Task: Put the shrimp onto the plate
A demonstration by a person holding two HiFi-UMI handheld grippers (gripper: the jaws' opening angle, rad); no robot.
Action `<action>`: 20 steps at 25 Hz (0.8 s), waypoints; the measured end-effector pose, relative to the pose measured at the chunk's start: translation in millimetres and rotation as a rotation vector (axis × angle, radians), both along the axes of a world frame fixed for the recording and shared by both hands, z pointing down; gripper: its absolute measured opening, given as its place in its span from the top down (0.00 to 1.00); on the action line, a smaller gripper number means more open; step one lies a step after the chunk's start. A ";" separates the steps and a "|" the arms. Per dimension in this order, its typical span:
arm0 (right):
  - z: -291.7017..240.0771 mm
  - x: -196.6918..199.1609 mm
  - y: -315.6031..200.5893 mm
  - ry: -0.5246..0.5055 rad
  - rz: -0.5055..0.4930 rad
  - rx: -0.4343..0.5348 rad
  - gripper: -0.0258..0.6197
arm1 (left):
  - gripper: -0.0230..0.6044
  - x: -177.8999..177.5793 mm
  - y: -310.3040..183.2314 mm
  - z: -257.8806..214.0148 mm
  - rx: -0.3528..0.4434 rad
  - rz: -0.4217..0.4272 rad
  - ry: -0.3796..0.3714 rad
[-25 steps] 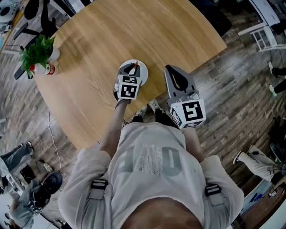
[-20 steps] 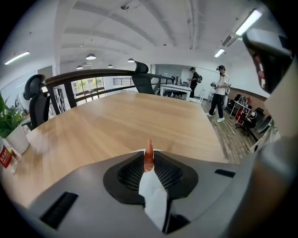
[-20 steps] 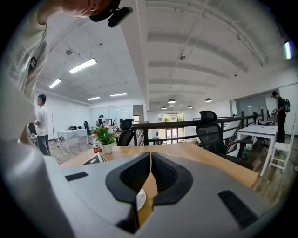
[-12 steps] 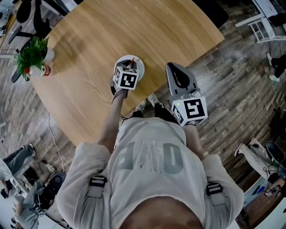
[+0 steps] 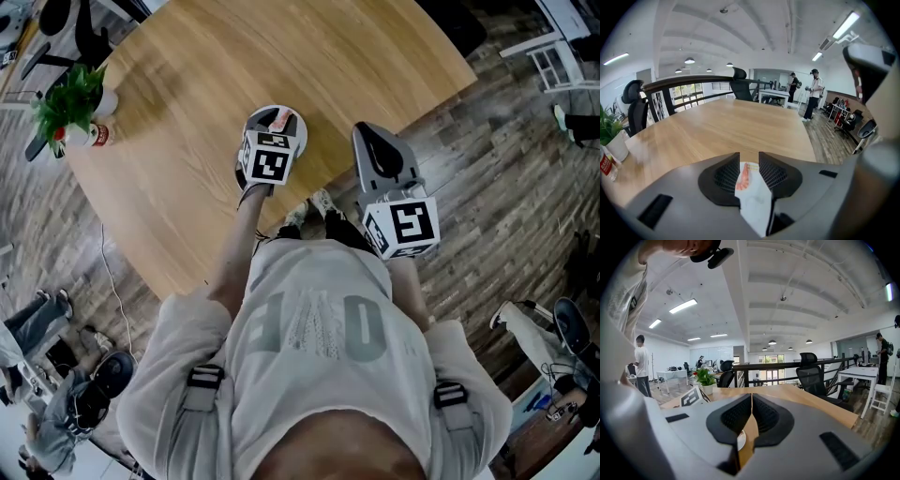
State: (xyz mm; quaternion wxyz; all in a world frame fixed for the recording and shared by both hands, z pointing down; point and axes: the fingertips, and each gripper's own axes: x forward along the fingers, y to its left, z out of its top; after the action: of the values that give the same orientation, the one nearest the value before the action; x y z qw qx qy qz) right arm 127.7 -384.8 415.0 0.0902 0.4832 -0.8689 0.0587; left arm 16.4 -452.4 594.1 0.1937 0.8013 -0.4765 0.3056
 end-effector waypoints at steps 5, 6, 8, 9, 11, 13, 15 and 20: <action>-23.7 -9.6 -11.1 0.002 -0.033 0.074 0.93 | 0.77 5.1 -13.7 -91.3 0.215 -0.030 0.147; -31.2 -12.9 -15.1 -0.001 -0.041 0.096 0.93 | 0.77 4.0 -16.0 -114.3 0.267 -0.034 0.169; -46.9 -20.1 -22.8 -0.012 -0.058 0.144 0.93 | 0.77 1.0 -17.1 -162.4 0.381 -0.035 0.212; -54.6 -23.8 -26.1 -0.017 -0.066 0.168 0.93 | 0.77 -0.4 -15.8 -186.0 0.446 -0.032 0.239; -67.7 -31.2 -31.2 -0.029 -0.077 0.205 0.93 | 0.86 -5.3 -9.7 -227.0 0.580 -0.029 0.296; -78.4 -37.8 -35.5 -0.042 -0.079 0.225 0.93 | 0.95 -13.1 -0.1 -256.7 0.690 -0.041 0.331; -88.6 -41.5 -39.6 -0.065 -0.069 0.242 0.93 | 0.95 -20.0 11.6 -279.3 0.771 -0.060 0.345; -104.4 -46.8 -39.6 -0.157 -0.062 0.250 0.93 | 0.95 -35.0 45.3 -312.4 0.910 -0.119 0.320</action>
State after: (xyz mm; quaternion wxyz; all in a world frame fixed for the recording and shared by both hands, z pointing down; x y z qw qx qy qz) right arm 80.9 -424.5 310.6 -0.0369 0.4574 -0.8883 -0.0152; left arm -18.6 -407.0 281.7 -0.0884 0.8128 -0.5712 -0.0725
